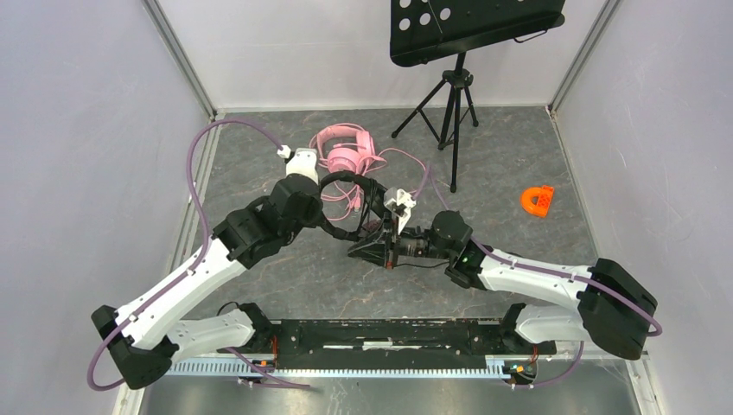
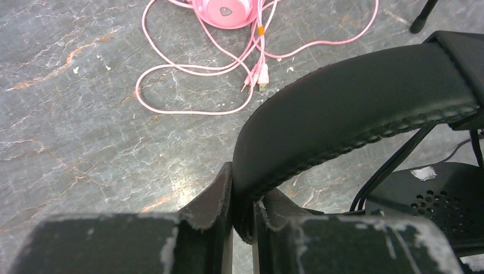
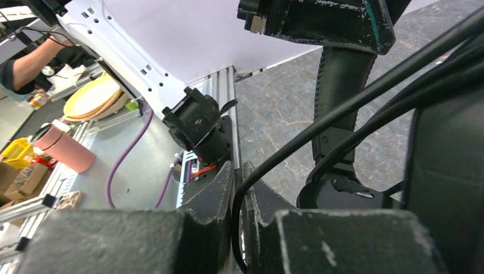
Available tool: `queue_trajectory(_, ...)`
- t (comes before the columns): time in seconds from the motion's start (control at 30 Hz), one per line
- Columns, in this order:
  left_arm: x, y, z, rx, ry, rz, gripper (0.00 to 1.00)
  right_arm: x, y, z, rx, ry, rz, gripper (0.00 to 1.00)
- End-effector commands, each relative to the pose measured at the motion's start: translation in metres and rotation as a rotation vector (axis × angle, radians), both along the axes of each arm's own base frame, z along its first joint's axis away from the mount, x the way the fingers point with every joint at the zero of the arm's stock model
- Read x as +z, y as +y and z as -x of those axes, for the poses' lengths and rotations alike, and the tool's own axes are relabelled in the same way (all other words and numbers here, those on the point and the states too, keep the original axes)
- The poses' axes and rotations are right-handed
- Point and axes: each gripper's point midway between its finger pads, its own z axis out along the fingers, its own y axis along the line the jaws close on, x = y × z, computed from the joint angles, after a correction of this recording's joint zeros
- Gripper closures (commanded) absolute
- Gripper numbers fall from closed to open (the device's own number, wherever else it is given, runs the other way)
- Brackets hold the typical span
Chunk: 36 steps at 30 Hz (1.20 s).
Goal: Wrap the headphones
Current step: Wrap the headphones cable around the headphones.
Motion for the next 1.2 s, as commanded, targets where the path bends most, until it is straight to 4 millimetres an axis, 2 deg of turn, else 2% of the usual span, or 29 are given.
queue_trajectory(0.0,0.044,-0.015,-0.013,0.084,-0.13,0.282,0.98,0.018,0.005,-0.006,-0.048,-0.109,-0.012,0.86)
queue_trajectory(0.3,0.057,-0.015,-0.012,0.117,-0.157,0.386,0.98,0.004,0.0,-0.02,-0.133,-0.246,0.024,0.84)
queue_trajectory(0.53,0.072,-0.022,-0.006,0.093,-0.162,0.49,0.98,0.0,0.0,-0.018,-0.145,-0.337,0.028,0.84)
queue_trajectory(0.8,0.09,-0.029,-0.003,0.072,-0.174,0.571,0.98,-0.016,-0.006,-0.021,-0.186,-0.376,0.077,0.84)
queue_trajectory(1.17,0.102,-0.035,0.002,0.047,-0.17,0.645,0.98,-0.039,-0.01,-0.027,-0.218,-0.381,0.138,0.81)
